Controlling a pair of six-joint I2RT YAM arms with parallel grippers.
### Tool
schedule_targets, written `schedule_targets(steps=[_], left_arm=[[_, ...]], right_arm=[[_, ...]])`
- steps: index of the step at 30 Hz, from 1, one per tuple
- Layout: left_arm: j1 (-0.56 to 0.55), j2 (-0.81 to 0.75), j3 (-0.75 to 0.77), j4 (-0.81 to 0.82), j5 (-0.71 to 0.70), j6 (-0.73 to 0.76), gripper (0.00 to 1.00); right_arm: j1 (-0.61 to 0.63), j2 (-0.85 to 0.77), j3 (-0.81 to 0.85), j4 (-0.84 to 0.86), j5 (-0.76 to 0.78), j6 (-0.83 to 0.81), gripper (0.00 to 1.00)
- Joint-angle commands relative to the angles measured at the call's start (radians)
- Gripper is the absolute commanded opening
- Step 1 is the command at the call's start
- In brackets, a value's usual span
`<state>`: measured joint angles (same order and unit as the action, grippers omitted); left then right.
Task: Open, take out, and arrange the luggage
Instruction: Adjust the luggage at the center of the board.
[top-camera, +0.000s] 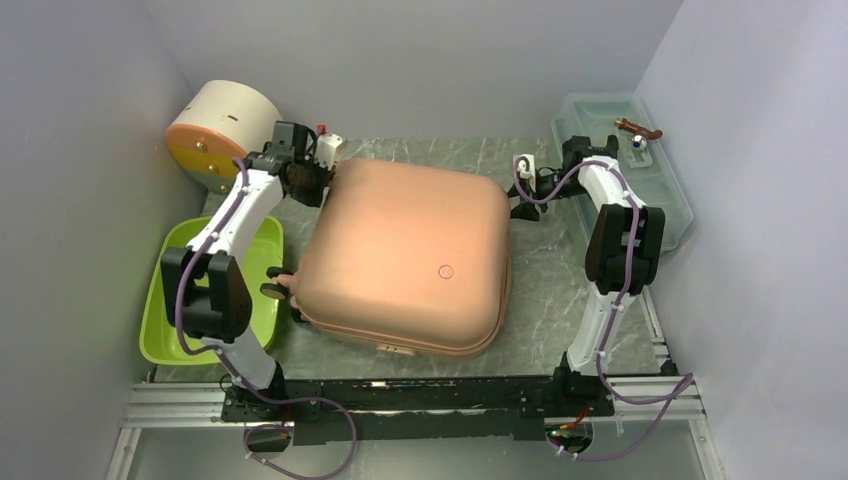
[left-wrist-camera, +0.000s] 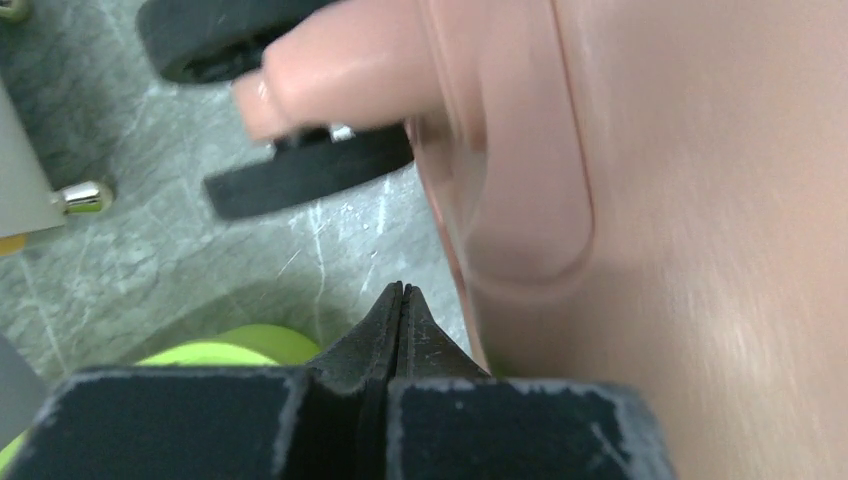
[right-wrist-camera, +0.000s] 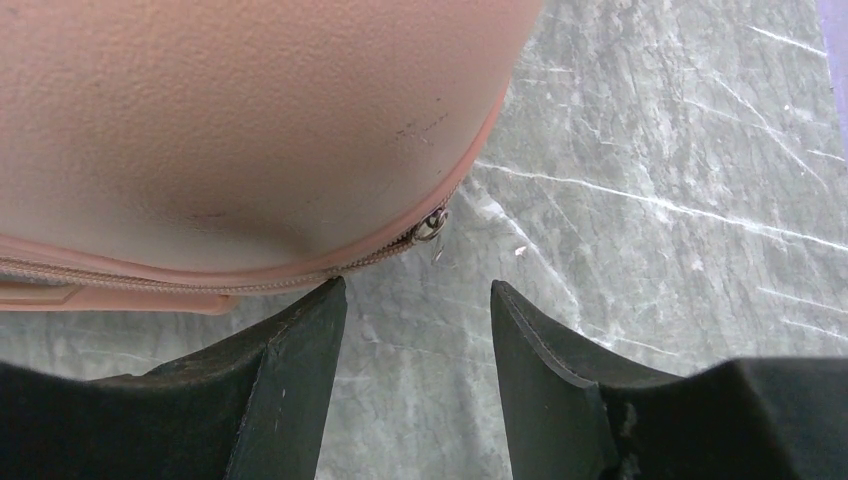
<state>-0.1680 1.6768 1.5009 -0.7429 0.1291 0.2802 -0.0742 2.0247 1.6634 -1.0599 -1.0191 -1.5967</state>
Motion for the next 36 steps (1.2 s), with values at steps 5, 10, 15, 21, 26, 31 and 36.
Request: schedule_targets(steps=[5, 10, 15, 21, 26, 31, 36], left_arm=[[-0.067, 0.272, 0.207, 0.120, -0.058, -0.057, 0.00], [-0.097, 0.466, 0.455, 0.097, -0.080, -0.059, 0.00], [-0.127, 0.619, 0.698, 0.056, -0.064, -0.035, 0.00], [-0.178, 0.708, 0.804, 0.026, -0.013, -0.008, 0.00], [-0.191, 0.694, 0.787, 0.009, 0.067, 0.010, 0.00], [-0.189, 0.612, 0.710, -0.008, 0.090, 0.024, 0.00], [-0.181, 0.544, 0.640, -0.035, 0.087, 0.026, 0.00]], right_arm=[[-0.026, -0.040, 0.068, -0.059, -0.028, -0.002, 0.58], [-0.068, -0.040, 0.098, -0.179, 0.024, -0.105, 0.58], [-0.072, -0.057, 0.037, -0.253, 0.054, -0.190, 0.58], [-0.081, -0.169, -0.117, -0.026, 0.078, -0.044, 0.58], [-0.100, -0.173, -0.135, -0.045, 0.055, -0.071, 0.61], [-0.131, -0.134, -0.111, -0.112, 0.012, -0.137, 0.66], [-0.133, -0.026, -0.017, -0.215, -0.049, -0.239, 0.66]])
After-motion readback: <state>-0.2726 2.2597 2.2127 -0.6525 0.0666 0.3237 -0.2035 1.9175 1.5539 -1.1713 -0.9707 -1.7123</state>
